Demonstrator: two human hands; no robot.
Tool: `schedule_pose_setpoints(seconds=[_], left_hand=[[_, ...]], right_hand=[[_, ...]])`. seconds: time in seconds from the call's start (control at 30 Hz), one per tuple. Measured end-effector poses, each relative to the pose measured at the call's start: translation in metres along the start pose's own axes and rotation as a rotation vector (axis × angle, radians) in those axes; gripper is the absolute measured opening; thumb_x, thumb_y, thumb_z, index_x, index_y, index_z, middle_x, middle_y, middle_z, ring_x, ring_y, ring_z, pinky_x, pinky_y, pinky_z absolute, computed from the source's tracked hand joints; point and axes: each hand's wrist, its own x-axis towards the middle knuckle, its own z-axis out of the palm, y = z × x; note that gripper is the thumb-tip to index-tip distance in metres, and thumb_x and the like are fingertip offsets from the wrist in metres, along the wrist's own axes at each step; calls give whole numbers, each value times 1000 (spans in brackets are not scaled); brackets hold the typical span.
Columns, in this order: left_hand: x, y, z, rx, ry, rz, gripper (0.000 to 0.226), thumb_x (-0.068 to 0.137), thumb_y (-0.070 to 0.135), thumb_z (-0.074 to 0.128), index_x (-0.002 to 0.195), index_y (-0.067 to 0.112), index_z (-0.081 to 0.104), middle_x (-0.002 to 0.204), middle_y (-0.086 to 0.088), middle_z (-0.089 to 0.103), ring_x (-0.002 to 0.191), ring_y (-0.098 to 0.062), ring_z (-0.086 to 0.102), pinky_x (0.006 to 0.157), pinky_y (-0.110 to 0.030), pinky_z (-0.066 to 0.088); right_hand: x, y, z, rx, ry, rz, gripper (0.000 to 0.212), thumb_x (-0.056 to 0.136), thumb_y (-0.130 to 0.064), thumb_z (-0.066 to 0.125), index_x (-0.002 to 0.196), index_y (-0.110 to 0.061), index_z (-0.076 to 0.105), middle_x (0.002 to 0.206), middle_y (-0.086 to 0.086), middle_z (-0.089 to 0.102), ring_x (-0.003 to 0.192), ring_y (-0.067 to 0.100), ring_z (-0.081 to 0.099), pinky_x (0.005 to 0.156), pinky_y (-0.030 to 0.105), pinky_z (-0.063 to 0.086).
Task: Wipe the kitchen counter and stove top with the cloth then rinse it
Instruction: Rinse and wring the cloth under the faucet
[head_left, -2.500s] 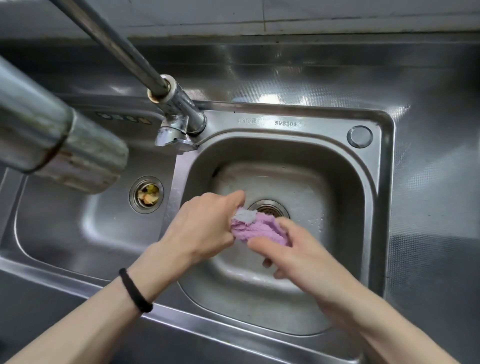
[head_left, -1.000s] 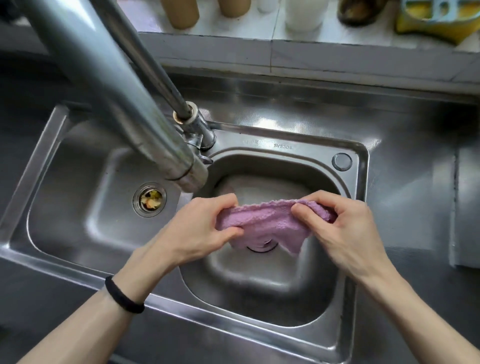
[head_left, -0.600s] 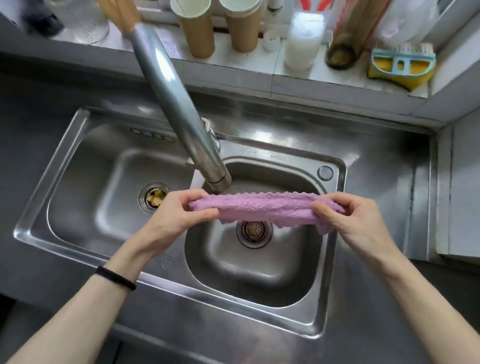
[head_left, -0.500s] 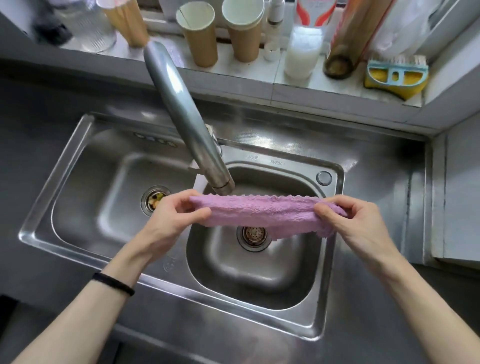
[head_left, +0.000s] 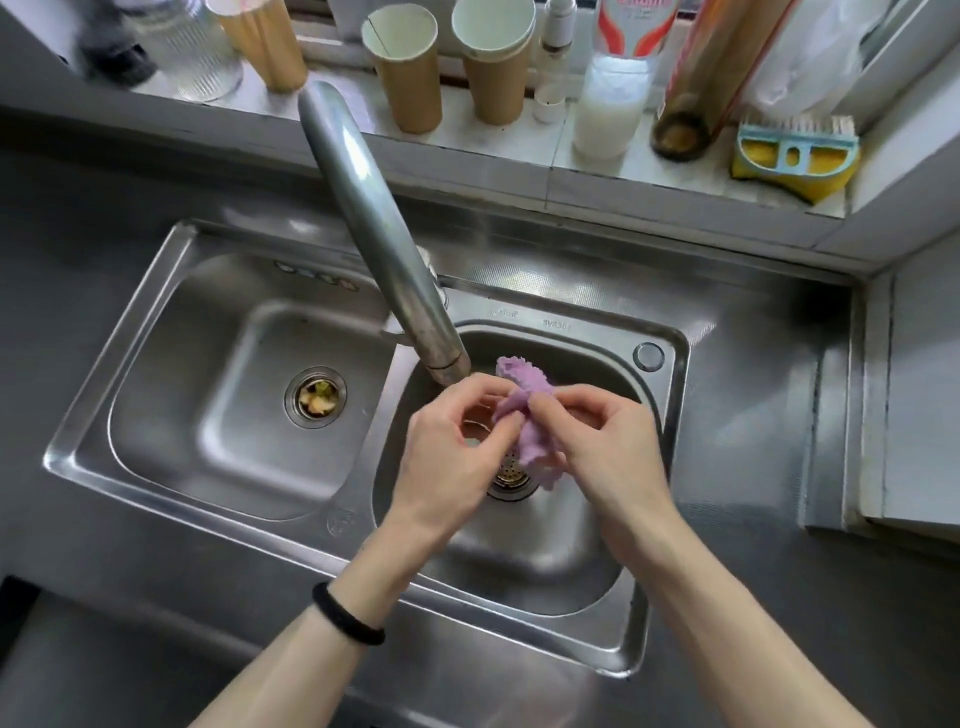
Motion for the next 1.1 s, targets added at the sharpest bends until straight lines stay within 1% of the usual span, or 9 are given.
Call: schedule_pose_setpoints(seconds=[0.1, 0.4, 0.53, 0.7, 0.77, 0.87, 0.93, 1.0, 1.1], left_hand=[[1, 8, 7, 20, 70, 19, 10, 94, 13, 71, 103, 15, 76, 93, 3, 75, 87, -22, 72, 82, -48, 59], [-1, 16, 6, 125, 74, 121, 8, 93, 11, 74, 99, 16, 76, 94, 10, 69, 84, -18, 68, 80, -40, 57], [0, 17, 5, 125, -36, 137, 31, 84, 21, 83, 110, 18, 68, 101, 6, 66, 95, -18, 66, 87, -37, 55], [6, 11, 1, 81, 120, 77, 21, 87, 11, 82, 103, 14, 68, 93, 3, 71, 89, -18, 70, 87, -42, 58], [8, 9, -1, 19, 101, 47, 15, 91, 8, 78, 101, 15, 71, 91, 2, 72, 88, -19, 71, 87, -44, 59], [9, 9, -7, 31, 42, 38, 16, 93, 3, 74, 100, 17, 70, 92, 2, 72, 91, -18, 71, 90, -43, 59], [11, 10, -11, 59, 1, 60, 24, 91, 2, 74, 102, 20, 63, 95, -1, 71, 93, -20, 71, 89, -38, 59], [13, 14, -12, 15, -14, 67, 35, 88, 3, 75, 101, 27, 52, 98, -4, 71, 94, -21, 73, 89, -34, 59], [14, 19, -8, -89, -21, 94, 44, 86, 13, 76, 97, 42, 45, 95, 6, 75, 95, -22, 76, 94, -42, 59]], right_hand=[[6, -7, 7, 15, 36, 47, 16, 94, -18, 72, 84, -13, 83, 79, 15, 77, 66, 15, 70, 62, 27, 58], [15, -20, 2, 132, 118, 211, 9, 88, -8, 73, 83, -3, 79, 74, 8, 75, 71, 15, 69, 71, 22, 62], [13, -28, 3, 180, 104, 240, 14, 87, -10, 73, 82, 1, 78, 82, 19, 78, 70, 24, 75, 55, 22, 58], [9, -33, -1, 127, -172, 213, 16, 93, -20, 69, 92, -14, 84, 98, 8, 81, 100, 18, 78, 91, 30, 61], [8, -33, -8, 62, -197, 130, 14, 95, -17, 69, 99, -16, 83, 100, 3, 81, 96, 14, 78, 87, 28, 62], [12, -31, -24, -528, -33, -291, 27, 88, -13, 76, 111, -26, 76, 107, -12, 76, 100, 5, 71, 91, 22, 55], [15, -34, -27, -805, -106, -524, 43, 83, -19, 80, 123, -28, 69, 120, -14, 67, 114, 9, 62, 101, 26, 48], [20, -38, -26, -897, -250, -598, 43, 82, -30, 83, 123, -28, 69, 123, -11, 66, 118, 16, 59, 105, 34, 44], [26, -44, -22, -905, -309, -628, 24, 85, -37, 83, 106, -27, 76, 100, -9, 72, 99, 17, 64, 90, 42, 51]])
